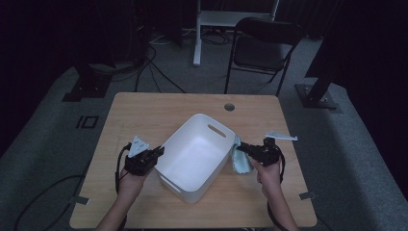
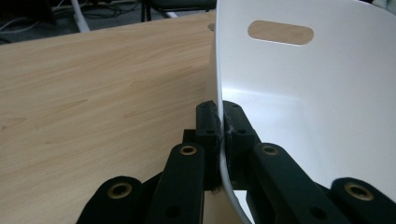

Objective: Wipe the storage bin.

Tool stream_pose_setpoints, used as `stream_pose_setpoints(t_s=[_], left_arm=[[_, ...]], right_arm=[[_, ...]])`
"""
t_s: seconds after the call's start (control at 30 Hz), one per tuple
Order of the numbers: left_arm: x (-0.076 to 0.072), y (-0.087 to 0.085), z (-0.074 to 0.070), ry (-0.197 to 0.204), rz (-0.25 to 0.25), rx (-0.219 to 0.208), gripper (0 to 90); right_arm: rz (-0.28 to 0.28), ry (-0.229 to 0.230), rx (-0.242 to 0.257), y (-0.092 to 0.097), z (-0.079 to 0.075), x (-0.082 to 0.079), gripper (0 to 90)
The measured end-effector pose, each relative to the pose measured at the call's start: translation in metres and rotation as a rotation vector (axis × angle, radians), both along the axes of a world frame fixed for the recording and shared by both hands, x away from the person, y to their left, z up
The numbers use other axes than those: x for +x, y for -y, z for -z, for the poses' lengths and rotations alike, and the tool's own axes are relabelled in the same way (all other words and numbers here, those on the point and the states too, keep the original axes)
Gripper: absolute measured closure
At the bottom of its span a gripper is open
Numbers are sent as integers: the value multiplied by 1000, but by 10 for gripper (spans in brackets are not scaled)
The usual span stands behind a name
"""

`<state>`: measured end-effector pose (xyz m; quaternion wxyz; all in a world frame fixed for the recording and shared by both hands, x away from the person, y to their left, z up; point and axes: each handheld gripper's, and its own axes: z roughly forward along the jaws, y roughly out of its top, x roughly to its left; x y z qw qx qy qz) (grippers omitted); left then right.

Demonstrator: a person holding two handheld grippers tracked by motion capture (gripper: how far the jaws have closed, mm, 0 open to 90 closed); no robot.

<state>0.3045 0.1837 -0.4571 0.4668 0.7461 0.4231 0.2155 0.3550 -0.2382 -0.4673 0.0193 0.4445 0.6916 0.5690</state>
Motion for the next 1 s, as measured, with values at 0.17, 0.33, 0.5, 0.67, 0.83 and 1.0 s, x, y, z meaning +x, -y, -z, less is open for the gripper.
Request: stream_pose_setpoints(t_s=[0.17, 0.33, 0.5, 0.67, 0.83, 1.0], left_arm=[[1, 1, 0, 8, 20, 16, 867], [2, 2, 0, 10, 27, 16, 867], [2, 2, 1, 11, 29, 17, 869], [2, 1, 1, 13, 31, 16, 870], [2, 2, 1, 14, 25, 14, 869], [3, 3, 1, 11, 32, 11, 867]], right_arm=[[6, -7, 7, 0, 2, 2, 855], [15, -12, 3, -1, 4, 3, 855], [25, -30, -12, -3, 11, 4, 855], [34, -57, -33, -4, 19, 6, 855], [32, -73, -33, -3, 19, 6, 855], [26, -32, 0, -2, 3, -3, 855]])
